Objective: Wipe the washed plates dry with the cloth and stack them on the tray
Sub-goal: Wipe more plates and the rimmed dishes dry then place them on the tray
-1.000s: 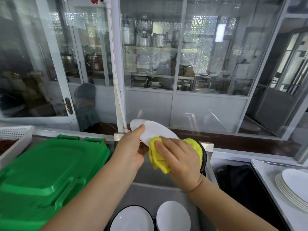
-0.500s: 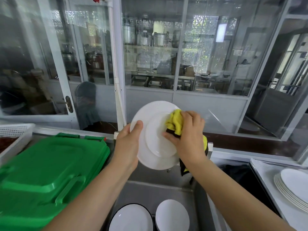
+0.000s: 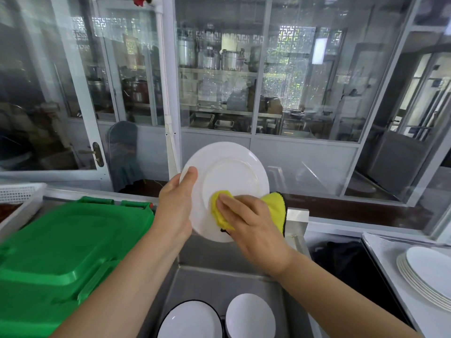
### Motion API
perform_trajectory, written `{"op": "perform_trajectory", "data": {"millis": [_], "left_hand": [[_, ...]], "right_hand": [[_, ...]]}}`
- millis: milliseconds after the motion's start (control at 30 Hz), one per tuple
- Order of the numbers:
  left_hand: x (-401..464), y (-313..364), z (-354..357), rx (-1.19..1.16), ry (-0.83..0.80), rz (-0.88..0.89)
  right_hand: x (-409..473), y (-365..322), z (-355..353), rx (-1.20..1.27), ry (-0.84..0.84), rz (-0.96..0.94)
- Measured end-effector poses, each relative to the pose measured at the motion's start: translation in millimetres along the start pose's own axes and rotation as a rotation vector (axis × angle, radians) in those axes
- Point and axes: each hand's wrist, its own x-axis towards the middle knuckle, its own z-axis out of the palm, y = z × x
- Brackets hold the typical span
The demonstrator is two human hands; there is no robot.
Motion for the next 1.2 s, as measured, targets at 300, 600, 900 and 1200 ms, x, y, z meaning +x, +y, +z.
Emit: {"op": "perform_trajectory", "data": {"millis": [300, 600, 900, 1200], "left_hand": [[-1, 2, 3, 0.081, -0.044, 0.041], [0, 12, 4, 0.069, -0.059, 0.055], [-8, 8, -2, 0.21, -0.108, 0.056], [-23, -2, 2, 0.404, -0.241, 0.123]], "right_hand": [[21, 24, -22, -0.054, 0.151, 0.214], [10, 10, -2, -0.006, 0.06, -0.088], [15, 35, -8, -0.087, 0.264, 0.158], [61, 17, -17, 0.054, 0.209, 0.145]]}}
